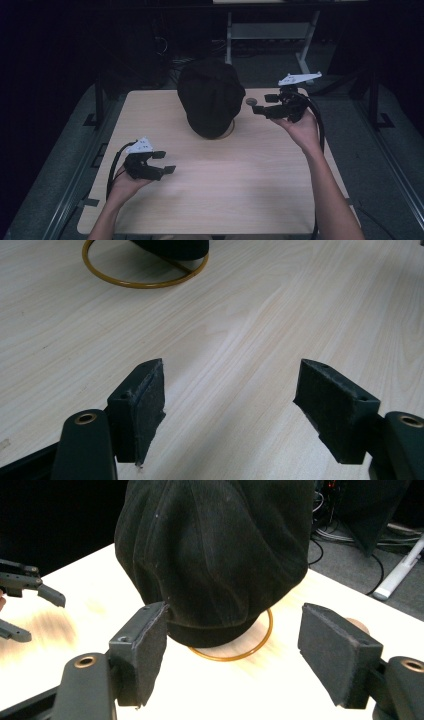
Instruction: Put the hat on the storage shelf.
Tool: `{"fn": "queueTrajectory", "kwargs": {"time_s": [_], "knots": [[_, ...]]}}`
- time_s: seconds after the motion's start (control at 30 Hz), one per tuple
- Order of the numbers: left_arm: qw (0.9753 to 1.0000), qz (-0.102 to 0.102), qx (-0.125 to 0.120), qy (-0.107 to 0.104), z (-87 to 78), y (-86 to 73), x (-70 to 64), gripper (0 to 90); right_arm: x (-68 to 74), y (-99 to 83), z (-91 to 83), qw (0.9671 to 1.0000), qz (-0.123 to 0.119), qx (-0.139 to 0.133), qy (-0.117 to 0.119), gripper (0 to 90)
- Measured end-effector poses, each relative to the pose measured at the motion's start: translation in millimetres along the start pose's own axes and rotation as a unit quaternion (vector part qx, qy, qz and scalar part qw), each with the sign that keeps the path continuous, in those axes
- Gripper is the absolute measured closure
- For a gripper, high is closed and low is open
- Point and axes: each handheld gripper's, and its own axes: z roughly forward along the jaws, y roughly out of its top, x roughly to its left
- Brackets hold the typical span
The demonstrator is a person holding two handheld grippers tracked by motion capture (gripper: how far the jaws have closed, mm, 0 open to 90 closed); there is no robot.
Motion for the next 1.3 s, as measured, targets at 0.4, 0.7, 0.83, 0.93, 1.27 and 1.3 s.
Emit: {"fn": "queueTrajectory", "kwargs": {"time_s": [0.4,0.7,0.83,0.93,1.27,1.3], "knots": [[1.0000,-0.004,0.001,0.000,0.4,-0.5,-0.6,27.2,-1.2,-18.8,-6.8,0.9999,0.008,0.008,-0.001,26.6],[1.0000,0.001,0.002,0.001,0.7,-0.5,-0.2,27.2,0.6,-34.9,-14.1,0.9998,0.015,0.013,-0.003,24.8],[1.0000,-0.003,0.004,0.000,1.3,-0.6,-1.0,27.2,2.4,-44.7,-18.0,0.9997,0.018,0.017,-0.002,23.8],[1.0000,0.000,0.004,0.001,1.5,-0.6,-1.0,27.2,5.0,-51.4,-21.4,0.9996,0.021,0.018,-0.002,23.3],[0.9999,0.006,0.014,0.001,3.5,-0.7,-2.2,27.1,18.1,-79.7,-33.5,0.9996,0.018,0.020,0.003,22.2],[0.9998,0.007,0.017,0.000,3.3,-0.8,-2.2,27.1,20.7,-84.6,-34.3,0.9996,0.019,0.020,0.004,22.2]]}}
